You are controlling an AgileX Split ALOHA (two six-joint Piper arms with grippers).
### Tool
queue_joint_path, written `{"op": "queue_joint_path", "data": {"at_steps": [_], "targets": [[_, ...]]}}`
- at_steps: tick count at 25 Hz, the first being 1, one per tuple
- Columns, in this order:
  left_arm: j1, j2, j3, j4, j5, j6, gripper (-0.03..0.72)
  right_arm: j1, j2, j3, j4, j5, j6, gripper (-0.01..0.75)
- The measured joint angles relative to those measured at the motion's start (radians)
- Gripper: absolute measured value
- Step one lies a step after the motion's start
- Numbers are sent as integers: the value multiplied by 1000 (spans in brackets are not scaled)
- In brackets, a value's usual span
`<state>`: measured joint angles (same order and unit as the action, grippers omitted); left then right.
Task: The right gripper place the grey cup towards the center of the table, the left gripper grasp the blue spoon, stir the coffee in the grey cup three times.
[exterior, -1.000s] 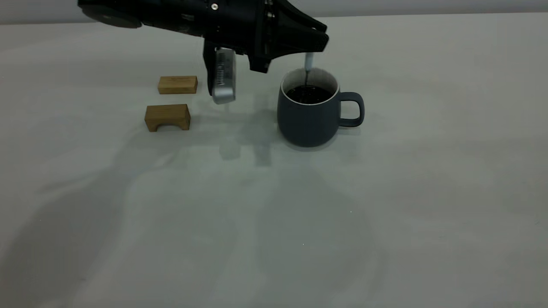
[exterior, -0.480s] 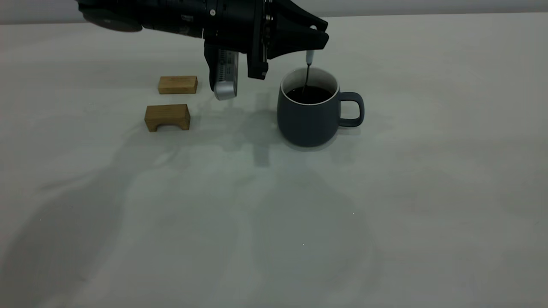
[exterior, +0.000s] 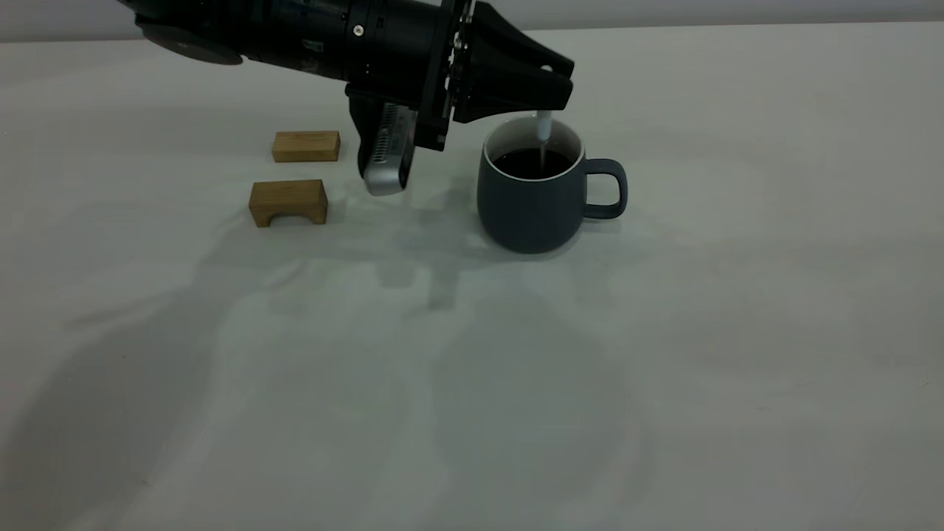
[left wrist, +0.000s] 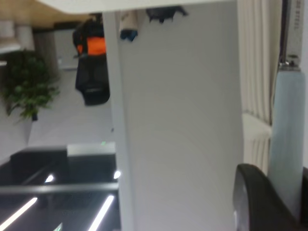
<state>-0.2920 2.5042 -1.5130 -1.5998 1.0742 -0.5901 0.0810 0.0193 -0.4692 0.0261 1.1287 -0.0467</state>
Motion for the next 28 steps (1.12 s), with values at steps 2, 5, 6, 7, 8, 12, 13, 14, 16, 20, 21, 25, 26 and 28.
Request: {"op": "queue_joint_path", "data": {"at_steps": [2,5,6,7,8,12,13,14,16,20,21,25,26,28], "targets": [[6,0,0,4,-37,-2,170,0,0,0,0,0,0,239],[10,0,-2,4,-76,3,199,0,0,0,0,0,0,239],[11,0,-2,4,-79,6,218,0,0,0,0,0,0,239],[11,0,-2,6,-80,6,235,0,0,0,0,0,0,239],[11,0,-2,7,-82,6,253,0,0,0,0,0,0,239],[11,0,-2,19,-90,7,288,0,0,0,0,0,0,239],[11,0,-2,19,-88,8,290,0,0,0,0,0,0,239],[11,0,-2,19,-81,8,290,0,0,0,0,0,0,239],[11,-3,-2,19,-66,8,292,0,0,0,0,0,0,239],[11,-51,-2,38,-55,8,292,0,0,0,0,0,0,239],[11,-65,-2,48,-53,9,292,0,0,0,0,0,0,239],[18,-146,-2,143,-54,10,293,0,0,0,0,0,0,239],[23,-172,-2,180,-60,10,293,0,0,0,0,0,0,239],[37,-227,-2,265,-72,10,293,0,0,0,0,0,0,239]]}}
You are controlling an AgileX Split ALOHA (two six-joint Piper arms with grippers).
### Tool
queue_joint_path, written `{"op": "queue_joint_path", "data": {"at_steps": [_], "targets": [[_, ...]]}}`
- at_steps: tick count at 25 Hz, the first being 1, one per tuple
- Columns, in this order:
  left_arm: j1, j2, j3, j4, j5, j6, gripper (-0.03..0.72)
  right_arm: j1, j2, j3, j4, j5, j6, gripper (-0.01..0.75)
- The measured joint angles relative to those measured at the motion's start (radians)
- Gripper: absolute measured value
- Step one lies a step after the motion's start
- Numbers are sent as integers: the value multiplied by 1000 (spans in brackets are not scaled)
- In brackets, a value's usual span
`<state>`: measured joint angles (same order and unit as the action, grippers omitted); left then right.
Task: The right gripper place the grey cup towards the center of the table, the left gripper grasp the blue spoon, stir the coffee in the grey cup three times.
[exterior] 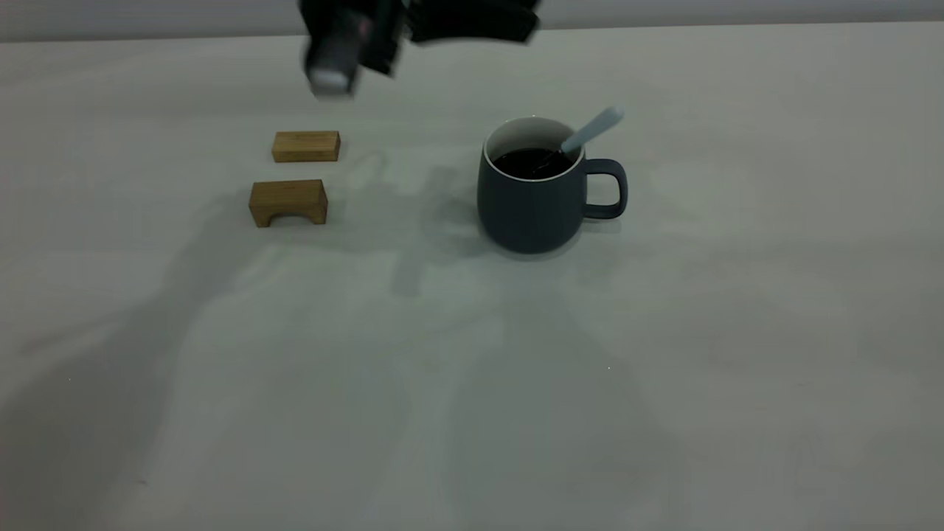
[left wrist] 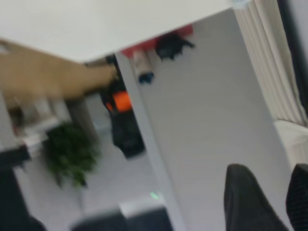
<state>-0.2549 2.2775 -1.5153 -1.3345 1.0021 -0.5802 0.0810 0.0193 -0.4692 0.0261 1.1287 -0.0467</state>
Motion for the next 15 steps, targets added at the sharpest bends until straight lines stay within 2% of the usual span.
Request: {"op": "queue_joint_path", "data": {"at_steps": [5,10,15], "targets": [[57,-170,0,222,-6,0,293,0,0,0,0,0,0,239],[136,-342,0,410,42,14,293,0,0,0,0,0,0,239],[256,-512,0,634,166,217,293,0,0,0,0,0,0,239]]}}
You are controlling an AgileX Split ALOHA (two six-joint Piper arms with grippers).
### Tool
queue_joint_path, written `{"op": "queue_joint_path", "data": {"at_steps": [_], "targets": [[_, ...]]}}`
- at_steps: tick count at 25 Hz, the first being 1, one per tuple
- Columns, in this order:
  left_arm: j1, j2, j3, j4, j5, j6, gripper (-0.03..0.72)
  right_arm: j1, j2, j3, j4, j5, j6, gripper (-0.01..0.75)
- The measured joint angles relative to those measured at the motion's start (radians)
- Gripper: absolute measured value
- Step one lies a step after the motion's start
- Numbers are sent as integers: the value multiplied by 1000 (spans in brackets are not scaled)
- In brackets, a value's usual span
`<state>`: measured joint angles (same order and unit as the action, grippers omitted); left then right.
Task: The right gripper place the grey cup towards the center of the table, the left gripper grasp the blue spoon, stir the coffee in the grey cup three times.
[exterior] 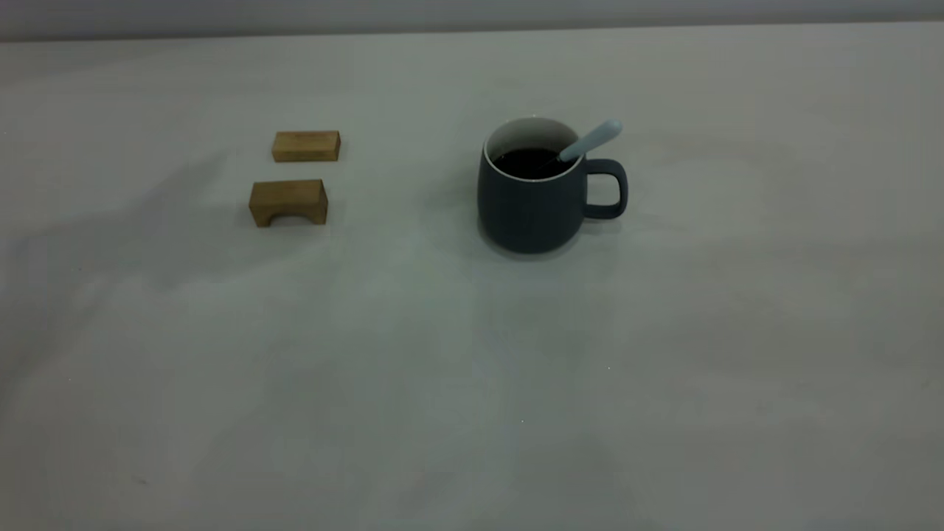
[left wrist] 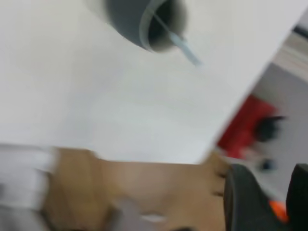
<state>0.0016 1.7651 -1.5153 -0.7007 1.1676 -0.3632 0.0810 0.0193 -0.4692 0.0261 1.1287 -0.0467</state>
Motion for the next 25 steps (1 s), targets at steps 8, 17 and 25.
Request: {"op": "queue_joint_path", "data": {"at_steps": [8,17,25], "targets": [[40,-281,0,406,0,363,293,0,0,0,0,0,0,239],[40,-580,155,684,0,341,293,0,0,0,0,0,0,239],[40,-964,594,691,0,418,293,0,0,0,0,0,0,239]]}}
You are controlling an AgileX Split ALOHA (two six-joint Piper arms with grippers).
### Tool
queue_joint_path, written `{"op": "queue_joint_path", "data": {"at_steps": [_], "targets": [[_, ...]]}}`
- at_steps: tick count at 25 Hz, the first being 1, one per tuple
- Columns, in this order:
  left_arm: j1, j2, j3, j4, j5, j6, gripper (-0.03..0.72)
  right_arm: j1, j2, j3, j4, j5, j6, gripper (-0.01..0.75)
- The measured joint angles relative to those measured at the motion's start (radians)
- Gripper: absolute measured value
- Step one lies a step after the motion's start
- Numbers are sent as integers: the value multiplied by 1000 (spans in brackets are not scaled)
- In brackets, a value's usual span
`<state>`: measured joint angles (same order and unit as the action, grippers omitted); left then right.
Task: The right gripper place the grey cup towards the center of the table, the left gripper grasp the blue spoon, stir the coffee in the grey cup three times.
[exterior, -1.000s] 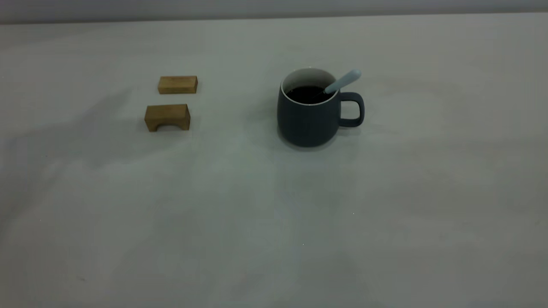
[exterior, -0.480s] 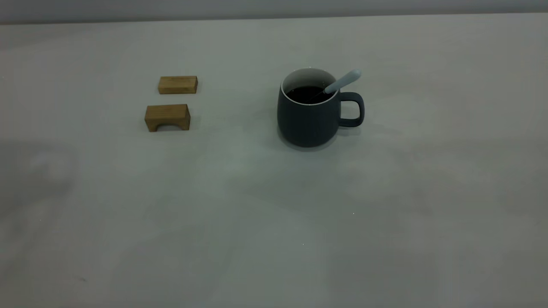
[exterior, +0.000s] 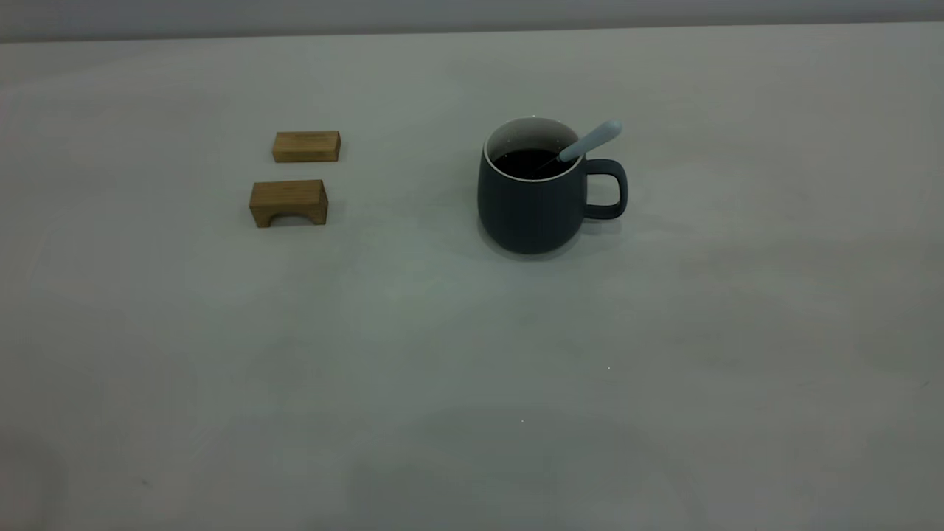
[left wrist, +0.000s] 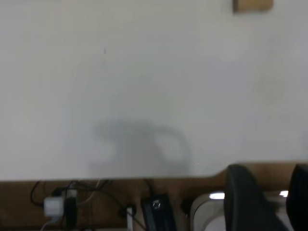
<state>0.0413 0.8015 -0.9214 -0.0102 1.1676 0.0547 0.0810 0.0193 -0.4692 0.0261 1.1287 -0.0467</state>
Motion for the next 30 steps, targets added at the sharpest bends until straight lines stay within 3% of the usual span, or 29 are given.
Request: {"op": "queue_joint_path", "data": {"at_steps": [5,14,30], "targets": [[0,-251,193,-2,0,14,293,0,0,0,0,0,0,239],[0,-579,397,-4,-28,-12,293,0,0,0,0,0,0,239],[-25,-816,434,-4,-41,-36,293,0,0,0,0,0,0,239]]}}
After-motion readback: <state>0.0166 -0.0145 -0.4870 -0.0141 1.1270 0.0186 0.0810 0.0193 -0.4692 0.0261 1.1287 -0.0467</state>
